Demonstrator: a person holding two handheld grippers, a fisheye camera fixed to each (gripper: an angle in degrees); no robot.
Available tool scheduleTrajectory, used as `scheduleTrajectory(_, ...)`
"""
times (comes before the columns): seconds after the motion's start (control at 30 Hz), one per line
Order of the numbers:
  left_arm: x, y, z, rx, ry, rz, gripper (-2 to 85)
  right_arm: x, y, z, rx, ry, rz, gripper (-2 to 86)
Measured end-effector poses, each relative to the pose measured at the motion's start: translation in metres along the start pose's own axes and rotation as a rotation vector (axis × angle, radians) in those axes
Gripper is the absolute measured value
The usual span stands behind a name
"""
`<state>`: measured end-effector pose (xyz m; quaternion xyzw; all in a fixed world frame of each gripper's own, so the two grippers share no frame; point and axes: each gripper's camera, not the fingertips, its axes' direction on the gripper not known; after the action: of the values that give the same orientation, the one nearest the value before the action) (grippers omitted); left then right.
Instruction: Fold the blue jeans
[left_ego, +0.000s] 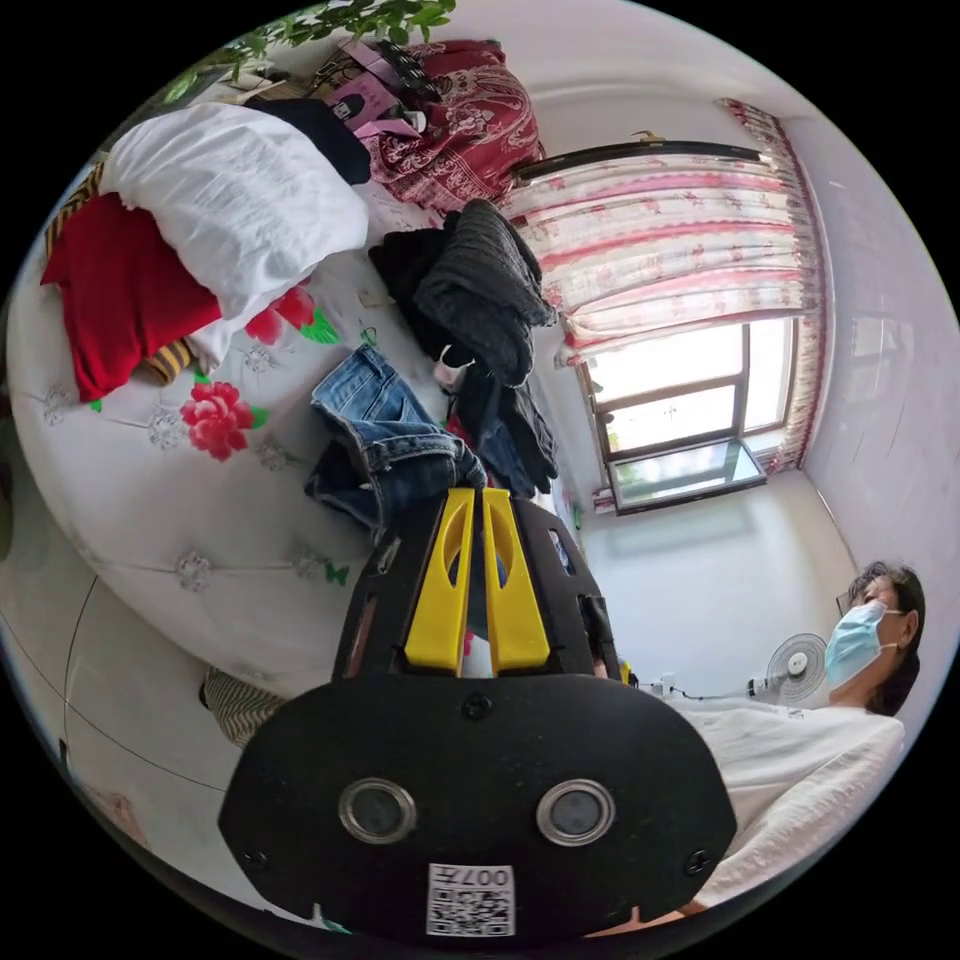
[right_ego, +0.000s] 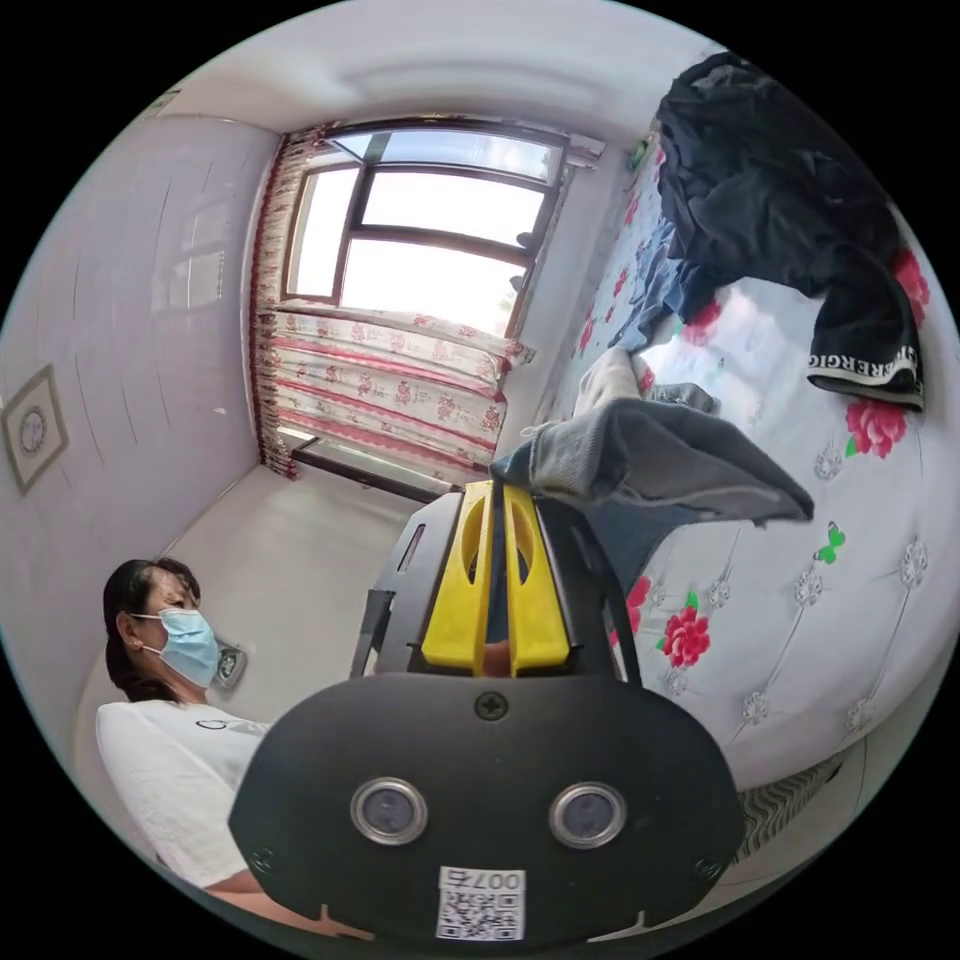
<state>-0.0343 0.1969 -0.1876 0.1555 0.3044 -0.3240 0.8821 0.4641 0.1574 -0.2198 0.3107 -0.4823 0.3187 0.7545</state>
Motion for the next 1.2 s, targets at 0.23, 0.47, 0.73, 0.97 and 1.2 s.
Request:
scheduleTrajectory(0.23, 0.028, -0.016, 0.035, 0.027, -0.03, 0.0, -0.9, -0.025, -0.013, 0.066, 0.014, 0.101, -0.085, 0.1)
scheduleTrajectory(0.47, 0.044, -0.087, 0.132, 0.024, -0.11, -0.017, 1.2, -0.028, -0.091, 0.225, -0.16, 0.311, -0.156, 2.2)
scheduleTrajectory(0.73, 0.046, -0.144, 0.279, -0.04, -0.324, -0.013, 5.5, 0.098, -0.157, 0.408, -0.254, 0.617, -0.062, 10.8)
scheduleTrajectory(0.97, 0.071, -0.073, 0.34, -0.174, -0.755, 0.296, 5.8, 0.198, -0.141, 0.363, -0.182, 0.783, 0.134, 12.2)
scheduleTrajectory(1.2, 0.041, -0.051, 0.403, -0.3, -0.951, 0.44, 0.8, 0.242, -0.154, 0.406, -0.233, 0.706, 0.118, 7.6)
